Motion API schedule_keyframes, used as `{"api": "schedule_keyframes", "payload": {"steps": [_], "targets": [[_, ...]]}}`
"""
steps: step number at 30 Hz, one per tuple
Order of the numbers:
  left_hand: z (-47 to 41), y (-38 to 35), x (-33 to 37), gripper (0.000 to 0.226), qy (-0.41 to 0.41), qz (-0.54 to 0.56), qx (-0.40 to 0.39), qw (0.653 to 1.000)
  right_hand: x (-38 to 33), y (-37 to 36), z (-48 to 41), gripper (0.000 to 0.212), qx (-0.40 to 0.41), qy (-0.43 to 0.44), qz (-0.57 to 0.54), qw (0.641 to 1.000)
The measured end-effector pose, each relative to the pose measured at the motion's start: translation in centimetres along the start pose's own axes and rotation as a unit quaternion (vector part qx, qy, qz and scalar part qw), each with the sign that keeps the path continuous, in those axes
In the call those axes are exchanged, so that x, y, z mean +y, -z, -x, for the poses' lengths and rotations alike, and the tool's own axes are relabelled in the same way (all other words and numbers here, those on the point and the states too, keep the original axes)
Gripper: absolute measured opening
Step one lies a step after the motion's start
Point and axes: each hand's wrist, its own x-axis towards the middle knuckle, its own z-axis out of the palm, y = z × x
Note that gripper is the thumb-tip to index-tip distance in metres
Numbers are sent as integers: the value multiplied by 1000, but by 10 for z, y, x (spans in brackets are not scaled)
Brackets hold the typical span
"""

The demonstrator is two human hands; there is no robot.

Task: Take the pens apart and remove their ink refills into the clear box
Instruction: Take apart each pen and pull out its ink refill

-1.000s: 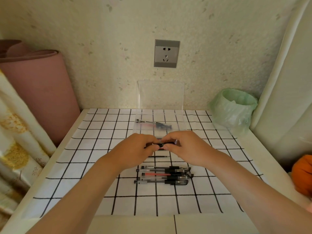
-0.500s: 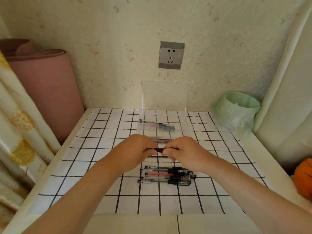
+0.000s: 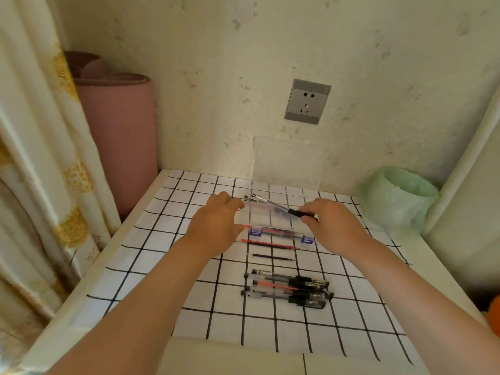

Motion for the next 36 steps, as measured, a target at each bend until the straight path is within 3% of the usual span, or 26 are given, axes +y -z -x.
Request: {"api": "schedule_keyframes", "payload": {"steps": [7, 13, 22, 25, 30, 36], "targets": [[3, -15, 1, 49, -16, 31, -81, 996, 5, -8, -59, 25, -22, -27, 77, 996], [-1, -16, -1, 44, -21, 11, -64, 998, -1, -23, -85, 28, -119, -38, 121, 985], [0, -14, 1, 46, -22, 9, -64, 998, 0, -25, -68, 34, -161, -5, 120, 980], [2, -9, 6, 45, -36, 10, -38, 999, 0, -18, -54, 42, -129, 11, 129, 983], [8, 1, 24, 31, -82, 39, -10, 996, -10, -1, -12, 27, -18, 103, 90, 990], [25, 0, 46, 20, -104, 59, -106, 987, -16, 9, 42, 18, -160, 53, 10, 986]]}}
